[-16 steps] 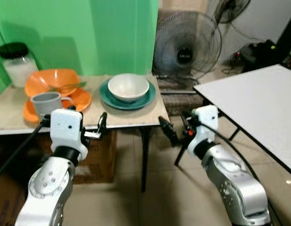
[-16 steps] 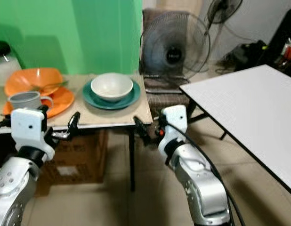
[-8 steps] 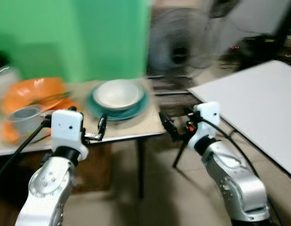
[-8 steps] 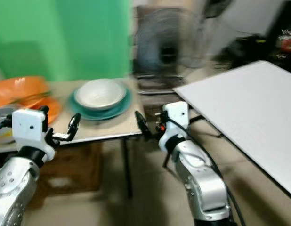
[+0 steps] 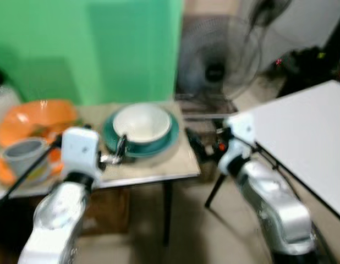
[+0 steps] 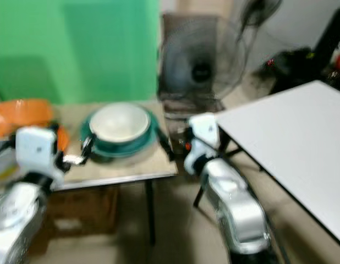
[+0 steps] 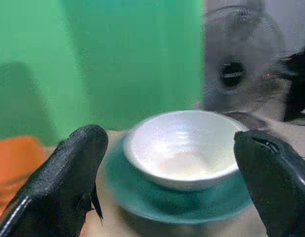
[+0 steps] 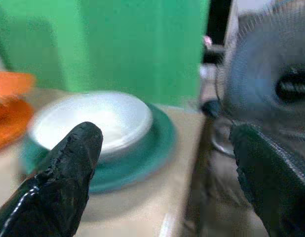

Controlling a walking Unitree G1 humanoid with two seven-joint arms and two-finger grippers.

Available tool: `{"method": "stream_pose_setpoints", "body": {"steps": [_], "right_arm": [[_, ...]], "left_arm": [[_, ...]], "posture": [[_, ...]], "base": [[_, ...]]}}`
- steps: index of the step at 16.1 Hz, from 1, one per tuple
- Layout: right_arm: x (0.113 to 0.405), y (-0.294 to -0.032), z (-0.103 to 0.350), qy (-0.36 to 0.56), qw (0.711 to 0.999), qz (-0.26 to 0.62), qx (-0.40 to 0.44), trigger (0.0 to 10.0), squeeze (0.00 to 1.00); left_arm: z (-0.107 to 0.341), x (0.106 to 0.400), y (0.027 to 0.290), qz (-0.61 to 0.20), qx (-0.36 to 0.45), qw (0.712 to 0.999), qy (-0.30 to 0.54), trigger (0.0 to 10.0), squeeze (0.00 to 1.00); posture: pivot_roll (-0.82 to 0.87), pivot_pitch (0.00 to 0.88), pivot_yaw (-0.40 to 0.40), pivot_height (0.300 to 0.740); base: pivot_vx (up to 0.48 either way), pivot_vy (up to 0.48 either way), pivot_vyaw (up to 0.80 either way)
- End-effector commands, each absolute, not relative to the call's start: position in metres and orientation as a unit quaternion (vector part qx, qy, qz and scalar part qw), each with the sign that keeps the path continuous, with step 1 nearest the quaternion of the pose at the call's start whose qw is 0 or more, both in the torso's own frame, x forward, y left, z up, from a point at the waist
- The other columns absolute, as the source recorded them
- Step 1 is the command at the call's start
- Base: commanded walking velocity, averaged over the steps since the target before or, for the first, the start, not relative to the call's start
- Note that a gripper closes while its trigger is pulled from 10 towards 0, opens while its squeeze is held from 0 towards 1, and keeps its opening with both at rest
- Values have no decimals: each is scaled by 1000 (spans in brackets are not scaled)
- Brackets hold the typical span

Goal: Setting the table

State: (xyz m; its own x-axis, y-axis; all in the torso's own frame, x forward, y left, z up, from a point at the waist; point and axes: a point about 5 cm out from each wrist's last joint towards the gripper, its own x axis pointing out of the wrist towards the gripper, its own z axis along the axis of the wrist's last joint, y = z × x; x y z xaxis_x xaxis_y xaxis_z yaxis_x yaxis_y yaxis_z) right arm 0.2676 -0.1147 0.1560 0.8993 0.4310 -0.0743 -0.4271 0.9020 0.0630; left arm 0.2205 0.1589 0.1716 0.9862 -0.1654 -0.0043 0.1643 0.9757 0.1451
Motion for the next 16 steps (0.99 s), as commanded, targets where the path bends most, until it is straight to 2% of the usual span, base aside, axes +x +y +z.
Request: {"method": "stream_pose_setpoints", "body": {"steps": [1,3,5,7,8,10,11,12,14,15,16], "right_arm": [[269,-109,157,42,973,227,28,10000,0],[270,-110,157,40,973,224,30,10000,0],[276,-117,159,35,978,202,47,10000,0],[286,-126,163,50,981,177,55,10000,0],[291,-129,162,92,976,174,90,10000,0],[300,-134,167,103,971,179,117,10000,0],[307,-137,169,120,969,179,124,10000,1000],[309,-138,170,129,967,178,130,10000,1000],[324,-146,173,188,957,166,148,10000,1000],[328,-149,172,203,954,159,153,10000,1000],[334,-152,171,219,951,148,161,10000,1000]], "left_arm": [[174,218,164,-77,87,993,-5,10000,0],[174,218,164,-81,92,993,-5,10000,0],[174,219,162,-92,101,991,-2,10000,0],[174,219,156,-125,107,986,0,10000,0],[174,220,154,-136,100,986,1,10000,0],[173,220,151,-175,99,980,2,10000,0],[170,220,153,-186,106,977,12,10000,0],[169,220,153,-188,108,976,17,10000,0],[161,220,152,-242,112,963,35,10000,0],[161,219,150,-261,99,960,40,10000,549],[161,217,147,-289,80,953,43,10000,1000]], "posture": [[-14,0,-19,740],[-13,0,-15,740],[-17,0,-2,740],[-17,0,0,740],[-21,0,0,740],[-26,0,-5,740],[-33,0,-8,740],[-37,0,-8,740],[-60,0,-4,740],[-64,0,-4,740],[-62,0,-12,740]], "base": [[345,0,800],[349,0,800],[334,0,0],[0,0,0],[0,0,0],[0,0,0],[0,0,0],[0,0,0],[0,0,0],[0,0,0],[0,0,0]]}}
